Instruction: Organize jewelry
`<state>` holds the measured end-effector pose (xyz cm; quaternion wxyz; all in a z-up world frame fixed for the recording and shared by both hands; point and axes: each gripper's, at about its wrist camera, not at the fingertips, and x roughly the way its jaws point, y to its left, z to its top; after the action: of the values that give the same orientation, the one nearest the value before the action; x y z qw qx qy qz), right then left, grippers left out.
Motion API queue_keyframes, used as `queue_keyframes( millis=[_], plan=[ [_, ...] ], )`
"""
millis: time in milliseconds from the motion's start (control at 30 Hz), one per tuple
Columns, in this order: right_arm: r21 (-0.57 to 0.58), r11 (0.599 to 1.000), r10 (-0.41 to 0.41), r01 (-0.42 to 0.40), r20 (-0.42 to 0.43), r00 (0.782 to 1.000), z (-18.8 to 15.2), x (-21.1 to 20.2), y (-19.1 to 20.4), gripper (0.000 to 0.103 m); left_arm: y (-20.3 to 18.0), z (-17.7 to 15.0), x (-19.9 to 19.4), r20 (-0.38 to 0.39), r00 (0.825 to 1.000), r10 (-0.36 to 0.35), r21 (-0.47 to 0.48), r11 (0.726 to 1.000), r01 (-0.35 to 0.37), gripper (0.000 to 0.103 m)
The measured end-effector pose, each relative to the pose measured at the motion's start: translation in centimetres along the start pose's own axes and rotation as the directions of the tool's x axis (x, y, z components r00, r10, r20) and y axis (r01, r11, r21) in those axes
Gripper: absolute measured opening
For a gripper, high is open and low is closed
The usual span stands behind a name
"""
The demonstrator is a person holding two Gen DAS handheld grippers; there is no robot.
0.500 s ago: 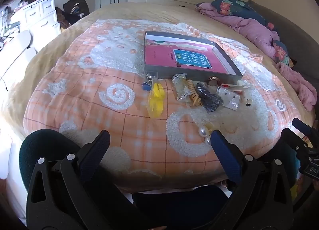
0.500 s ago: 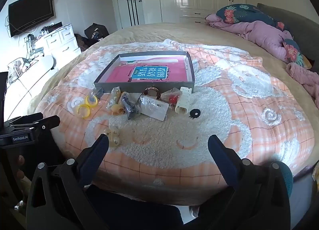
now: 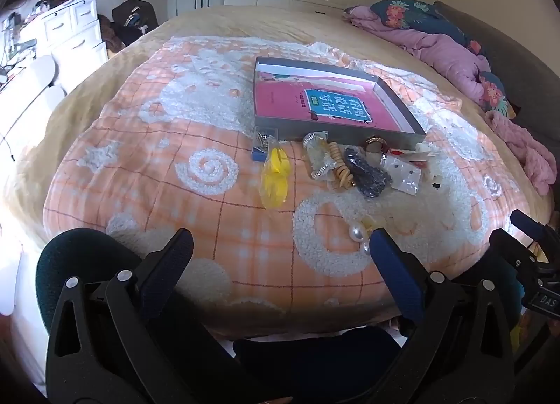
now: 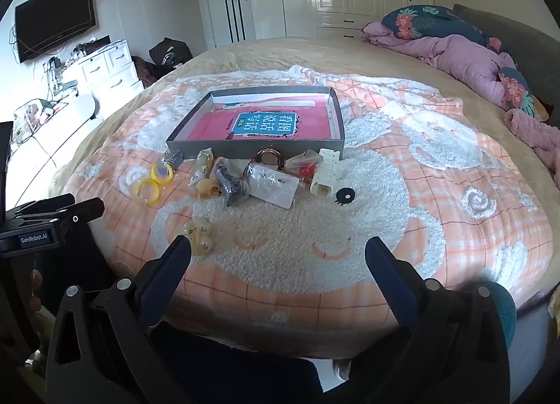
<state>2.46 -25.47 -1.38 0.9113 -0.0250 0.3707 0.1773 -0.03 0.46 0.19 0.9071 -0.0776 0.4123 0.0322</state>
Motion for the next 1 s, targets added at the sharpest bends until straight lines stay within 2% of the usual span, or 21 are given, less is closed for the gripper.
queue_keyframes(
  millis=[1000],
  plan=[
    [0.002,1.0,0.01,-0.01,0.002,1.0,0.04,-0.04,-0.09,0.099,0.02,-0.01,-0.06,0.004,1.0,0.003,0.003,1.0,-0.003,0.095]
  ],
)
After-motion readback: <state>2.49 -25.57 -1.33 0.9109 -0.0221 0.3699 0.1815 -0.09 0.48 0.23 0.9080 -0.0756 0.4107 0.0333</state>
